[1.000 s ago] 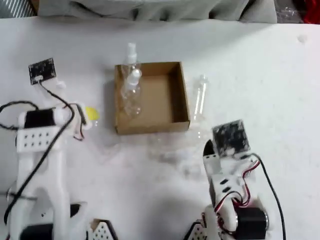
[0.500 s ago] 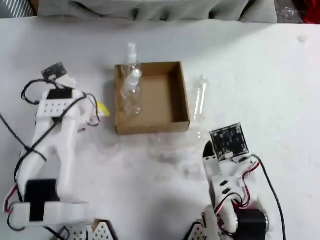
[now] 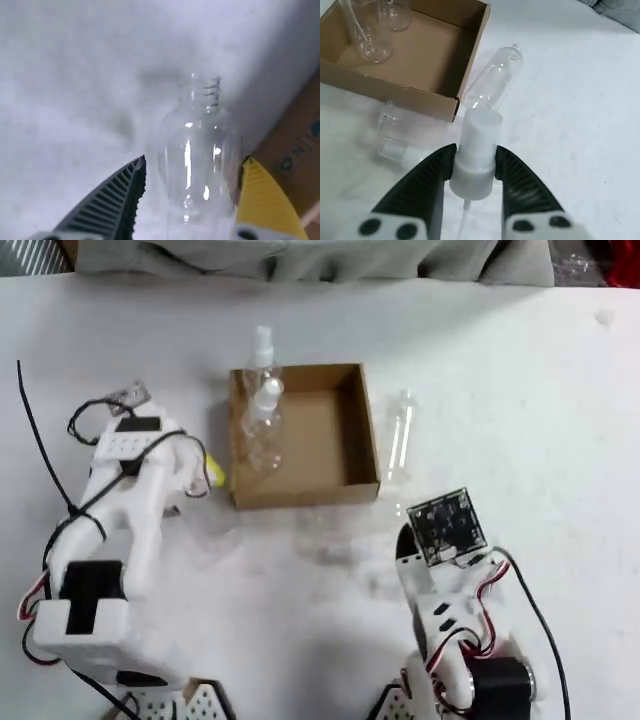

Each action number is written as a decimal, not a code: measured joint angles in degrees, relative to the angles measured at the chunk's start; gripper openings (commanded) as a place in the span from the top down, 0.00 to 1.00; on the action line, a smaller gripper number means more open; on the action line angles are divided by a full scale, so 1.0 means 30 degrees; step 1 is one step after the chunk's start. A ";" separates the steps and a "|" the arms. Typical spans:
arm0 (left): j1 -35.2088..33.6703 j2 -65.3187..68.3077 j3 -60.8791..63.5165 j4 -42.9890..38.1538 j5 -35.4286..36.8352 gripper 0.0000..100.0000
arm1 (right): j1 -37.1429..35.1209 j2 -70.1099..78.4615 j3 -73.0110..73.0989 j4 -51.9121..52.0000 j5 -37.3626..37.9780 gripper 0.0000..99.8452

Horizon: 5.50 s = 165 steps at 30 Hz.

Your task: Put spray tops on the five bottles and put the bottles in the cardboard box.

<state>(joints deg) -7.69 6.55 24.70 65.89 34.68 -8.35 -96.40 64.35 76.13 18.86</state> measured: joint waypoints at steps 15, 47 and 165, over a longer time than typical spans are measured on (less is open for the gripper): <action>0.0000 0.0176 0.0000 -0.1055 0.0000 0.72 | -0.0059 0.0000 0.0352 0.0000 0.0000 0.99; 0.0557 0.1846 -0.0381 -0.1875 -0.1729 0.98 | -0.0938 0.0000 0.0352 0.0000 0.0000 0.99; 0.4454 -3.6806 2.2154 -1.0549 -1.1165 0.98 | -1.2454 2.2505 -1.8579 -1.5590 -0.5480 0.99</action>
<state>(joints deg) 5.67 -103.87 91.16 34.24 1.19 -45.71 -28.88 8.62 29.36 2.42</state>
